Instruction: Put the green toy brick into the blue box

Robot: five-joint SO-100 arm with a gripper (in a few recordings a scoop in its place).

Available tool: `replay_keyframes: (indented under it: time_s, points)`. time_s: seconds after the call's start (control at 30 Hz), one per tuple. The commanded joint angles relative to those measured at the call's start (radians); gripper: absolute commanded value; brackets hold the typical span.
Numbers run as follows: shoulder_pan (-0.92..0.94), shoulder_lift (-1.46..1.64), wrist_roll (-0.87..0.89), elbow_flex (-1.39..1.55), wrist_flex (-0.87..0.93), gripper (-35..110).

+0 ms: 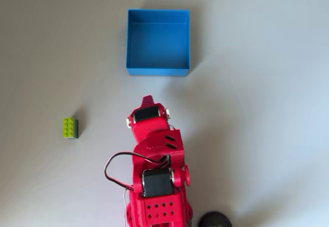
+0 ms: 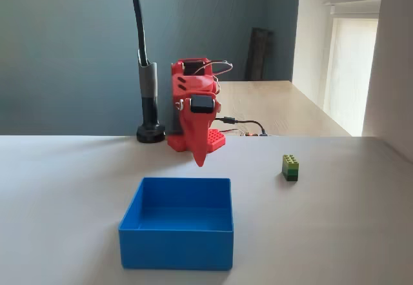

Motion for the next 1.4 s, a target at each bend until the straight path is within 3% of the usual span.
replay_keyframes:
  time_s: [0.0, 0.77, 1.37]
  points:
    - [-0.051, -0.084, -0.02, -0.115, -0.005, 0]
    - [-0.207, -1.003, -0.396, -0.773, 0.054, 0]
    - [-0.391, -1.396, -0.634, -1.229, 0.391, 18]
